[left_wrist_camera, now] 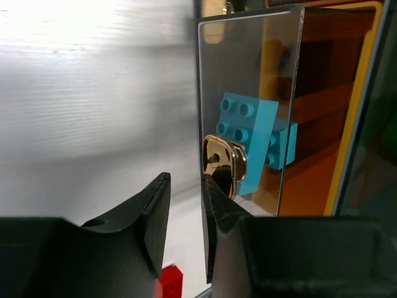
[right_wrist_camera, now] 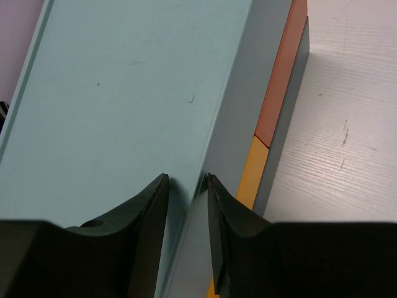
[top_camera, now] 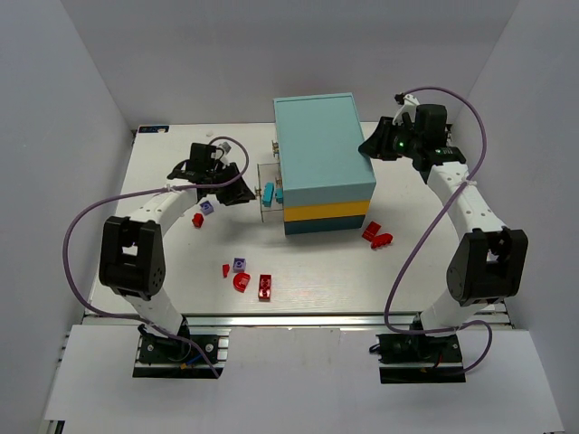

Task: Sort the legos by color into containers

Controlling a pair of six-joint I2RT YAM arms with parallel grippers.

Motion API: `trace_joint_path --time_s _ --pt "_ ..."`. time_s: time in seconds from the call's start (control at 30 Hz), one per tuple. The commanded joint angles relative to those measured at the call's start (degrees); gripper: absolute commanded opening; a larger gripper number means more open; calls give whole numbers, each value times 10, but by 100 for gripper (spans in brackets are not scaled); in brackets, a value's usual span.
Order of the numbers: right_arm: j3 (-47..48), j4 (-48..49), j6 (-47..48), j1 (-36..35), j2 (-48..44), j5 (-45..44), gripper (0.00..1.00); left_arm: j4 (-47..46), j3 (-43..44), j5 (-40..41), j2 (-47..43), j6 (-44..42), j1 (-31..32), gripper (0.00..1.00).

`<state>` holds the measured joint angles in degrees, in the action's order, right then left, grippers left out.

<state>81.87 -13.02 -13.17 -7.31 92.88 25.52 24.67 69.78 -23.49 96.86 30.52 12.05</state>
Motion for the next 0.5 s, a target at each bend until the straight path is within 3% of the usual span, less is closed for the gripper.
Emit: trace_joint_path --time_s 0.0,0.47 --pt "-5 19 -9 -2 5 30 36 -43 -2 -60 -1 13 4 37" --pt "-21 16 -8 -3 3 44 30 -78 56 -114 75 38 32 38"
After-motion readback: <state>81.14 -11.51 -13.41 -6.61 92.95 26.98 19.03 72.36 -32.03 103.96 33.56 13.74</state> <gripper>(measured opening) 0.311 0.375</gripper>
